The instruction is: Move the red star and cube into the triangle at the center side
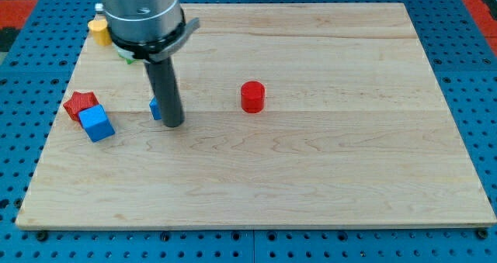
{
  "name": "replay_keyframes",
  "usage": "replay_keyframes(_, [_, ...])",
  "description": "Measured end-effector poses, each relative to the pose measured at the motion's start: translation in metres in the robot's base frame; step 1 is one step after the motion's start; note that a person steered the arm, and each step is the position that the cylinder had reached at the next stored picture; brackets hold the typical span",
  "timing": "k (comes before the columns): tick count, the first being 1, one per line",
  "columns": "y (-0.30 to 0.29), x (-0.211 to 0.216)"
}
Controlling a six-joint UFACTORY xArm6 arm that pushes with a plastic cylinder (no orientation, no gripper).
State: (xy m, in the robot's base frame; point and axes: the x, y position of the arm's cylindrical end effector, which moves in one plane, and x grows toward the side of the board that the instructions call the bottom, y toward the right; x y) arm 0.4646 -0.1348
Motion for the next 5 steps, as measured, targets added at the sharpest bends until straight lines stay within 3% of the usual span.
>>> replay_keyframes(1, [-0.050, -0.006])
replay_keyframes(2, [0.013, -0.025])
replay_keyframes(3, [0.096, -0.013])
replay_keyframes(4, [0.016, 0.077])
replay_keyframes(5, [-0.141, 0.069])
